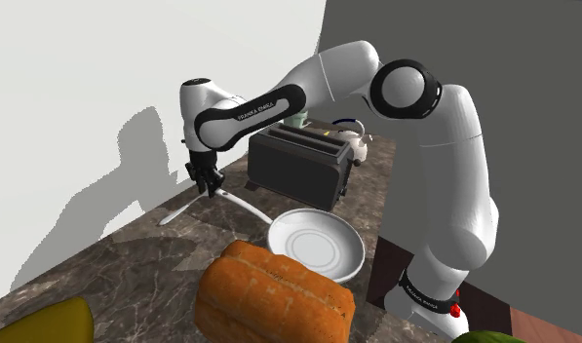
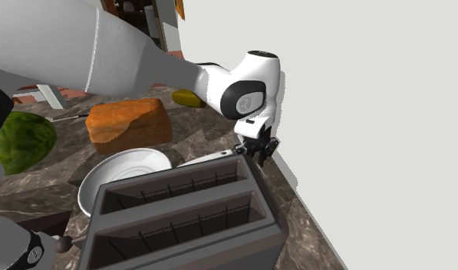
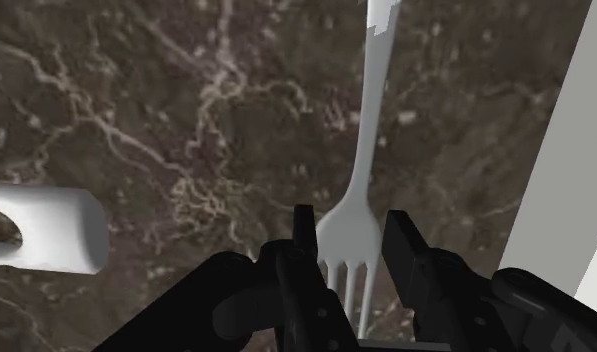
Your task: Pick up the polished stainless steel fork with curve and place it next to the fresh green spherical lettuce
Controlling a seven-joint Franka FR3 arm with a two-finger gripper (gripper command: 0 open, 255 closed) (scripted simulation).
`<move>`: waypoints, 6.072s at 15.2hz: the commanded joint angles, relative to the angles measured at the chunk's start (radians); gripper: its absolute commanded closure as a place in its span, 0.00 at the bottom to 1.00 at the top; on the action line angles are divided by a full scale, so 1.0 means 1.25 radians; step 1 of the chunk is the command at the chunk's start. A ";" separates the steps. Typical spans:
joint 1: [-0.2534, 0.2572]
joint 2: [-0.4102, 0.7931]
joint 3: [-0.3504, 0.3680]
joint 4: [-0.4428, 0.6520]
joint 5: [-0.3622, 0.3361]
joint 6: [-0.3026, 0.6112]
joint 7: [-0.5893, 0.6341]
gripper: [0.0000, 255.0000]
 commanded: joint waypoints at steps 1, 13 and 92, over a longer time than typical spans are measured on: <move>-0.001 -0.002 0.002 0.006 0.003 -0.005 -0.003 1.00; -0.006 -0.048 0.018 0.069 0.033 -0.108 -0.027 1.00; 0.293 -1.455 0.032 -0.655 0.642 -0.681 0.077 1.00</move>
